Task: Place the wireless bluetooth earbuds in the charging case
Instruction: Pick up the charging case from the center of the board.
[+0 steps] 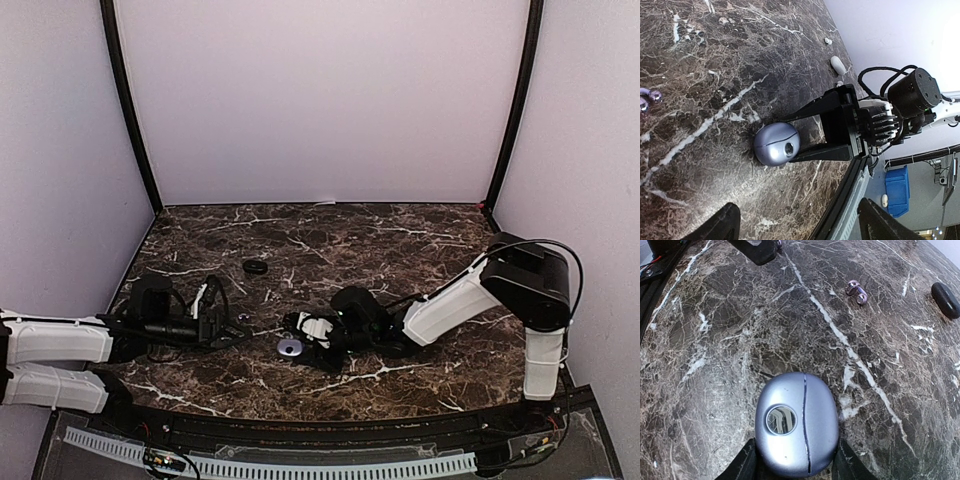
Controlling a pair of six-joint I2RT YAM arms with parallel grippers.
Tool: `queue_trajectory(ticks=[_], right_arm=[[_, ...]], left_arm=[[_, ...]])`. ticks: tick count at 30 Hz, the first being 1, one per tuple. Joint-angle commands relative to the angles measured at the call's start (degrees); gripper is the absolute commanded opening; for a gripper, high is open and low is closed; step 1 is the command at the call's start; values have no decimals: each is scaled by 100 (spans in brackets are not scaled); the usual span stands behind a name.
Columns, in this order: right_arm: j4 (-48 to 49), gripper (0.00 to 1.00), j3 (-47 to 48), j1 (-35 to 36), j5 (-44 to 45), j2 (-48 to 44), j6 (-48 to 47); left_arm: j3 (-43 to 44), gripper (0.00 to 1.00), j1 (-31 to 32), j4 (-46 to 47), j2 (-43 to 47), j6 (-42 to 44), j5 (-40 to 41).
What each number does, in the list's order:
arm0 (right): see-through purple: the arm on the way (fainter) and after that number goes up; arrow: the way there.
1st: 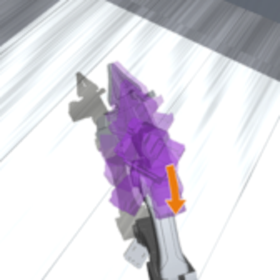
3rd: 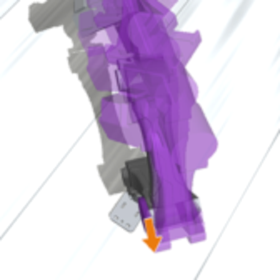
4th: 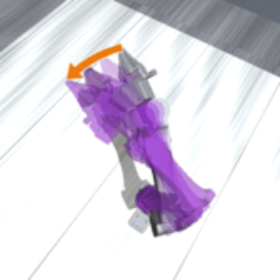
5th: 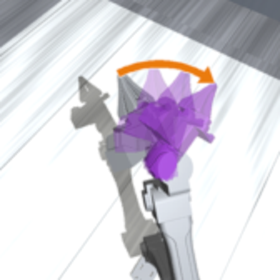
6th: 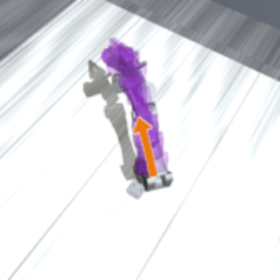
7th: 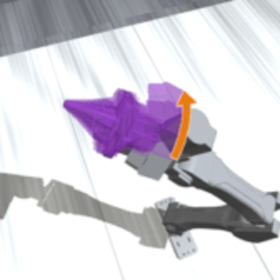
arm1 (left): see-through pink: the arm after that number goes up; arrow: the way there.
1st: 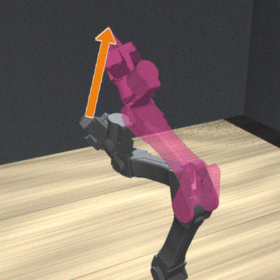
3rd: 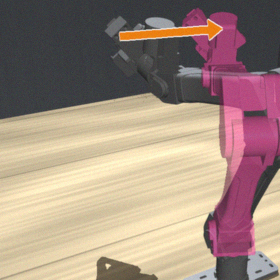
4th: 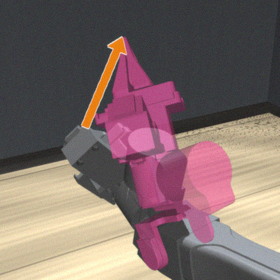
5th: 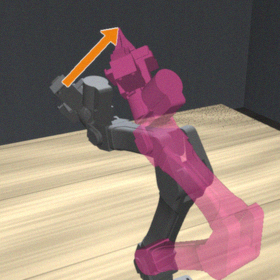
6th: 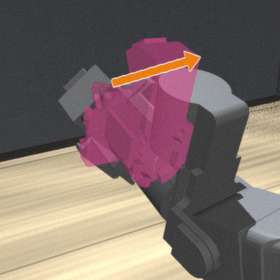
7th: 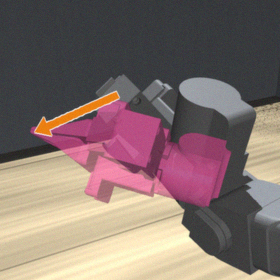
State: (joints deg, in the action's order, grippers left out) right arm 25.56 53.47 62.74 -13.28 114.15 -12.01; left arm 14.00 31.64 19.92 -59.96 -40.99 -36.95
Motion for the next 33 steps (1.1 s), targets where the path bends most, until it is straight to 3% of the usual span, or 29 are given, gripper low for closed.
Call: queue_trajectory(ticks=[1, 12, 25, 33], right_arm=[[85, 39, 0, 62, 58, -233, -29], [213, 36, -330, 233, 595, -1113, -98], [745, 36, -353, 555, 1476, -1580, -272], [834, 36, -309, 613, 1586, -1586, -293]], left_arm=[[-89, 83, -33, 466, -46, -91, -336], [-1, 82, -6, 1766, -569, -364, -1169], [691, 72, 510, 2194, -1314, -691, -982], [756, 58, 770, 2482, -1470, -855, -599]])
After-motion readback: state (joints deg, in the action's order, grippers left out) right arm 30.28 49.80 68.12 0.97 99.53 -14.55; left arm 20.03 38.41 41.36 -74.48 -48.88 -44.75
